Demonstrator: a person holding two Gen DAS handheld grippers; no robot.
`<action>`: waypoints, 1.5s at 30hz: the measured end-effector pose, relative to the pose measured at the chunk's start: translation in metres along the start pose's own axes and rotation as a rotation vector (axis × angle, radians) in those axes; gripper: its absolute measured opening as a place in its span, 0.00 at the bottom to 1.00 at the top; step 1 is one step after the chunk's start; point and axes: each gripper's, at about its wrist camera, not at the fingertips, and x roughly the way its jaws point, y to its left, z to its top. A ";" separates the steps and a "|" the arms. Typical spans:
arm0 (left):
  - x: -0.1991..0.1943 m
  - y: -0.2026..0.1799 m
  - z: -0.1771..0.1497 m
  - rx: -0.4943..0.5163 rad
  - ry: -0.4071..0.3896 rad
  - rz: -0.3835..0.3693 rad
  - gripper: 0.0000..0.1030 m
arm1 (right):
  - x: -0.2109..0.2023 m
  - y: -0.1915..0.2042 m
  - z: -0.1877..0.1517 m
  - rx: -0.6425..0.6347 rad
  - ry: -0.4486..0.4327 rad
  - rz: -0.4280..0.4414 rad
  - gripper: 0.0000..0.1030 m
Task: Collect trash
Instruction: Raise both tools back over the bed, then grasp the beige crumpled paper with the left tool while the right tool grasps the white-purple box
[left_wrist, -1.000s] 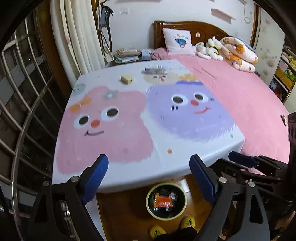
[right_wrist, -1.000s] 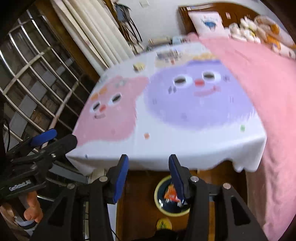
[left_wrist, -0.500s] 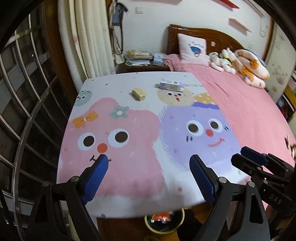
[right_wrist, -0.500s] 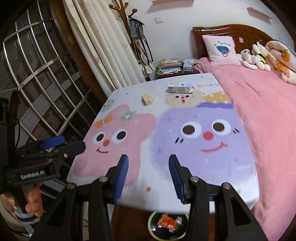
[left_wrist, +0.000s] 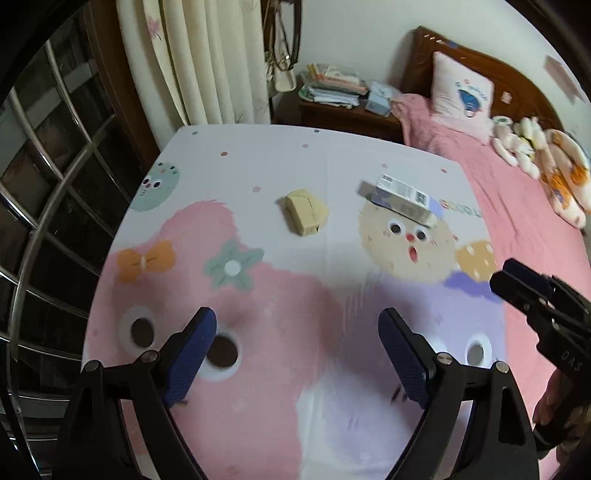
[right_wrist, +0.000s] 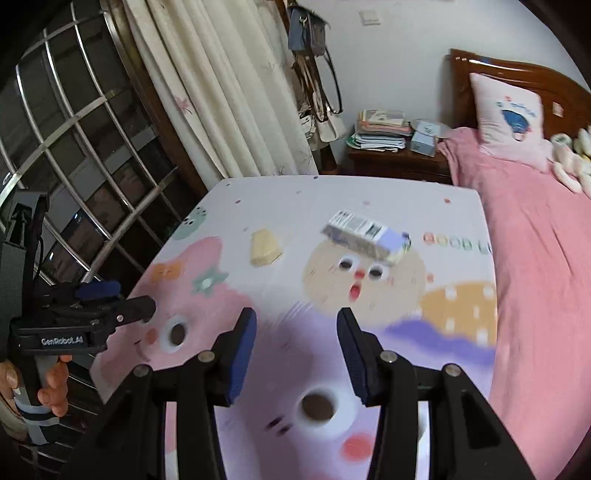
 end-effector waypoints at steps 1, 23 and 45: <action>0.013 -0.004 0.009 -0.011 0.014 0.004 0.86 | 0.013 -0.010 0.010 -0.020 0.012 0.000 0.47; 0.176 -0.019 0.091 -0.216 0.197 0.069 0.86 | 0.167 -0.078 0.068 -0.235 0.137 0.008 0.55; 0.194 -0.029 0.080 -0.242 0.095 0.168 0.44 | 0.153 -0.070 0.048 -0.215 0.133 0.082 0.35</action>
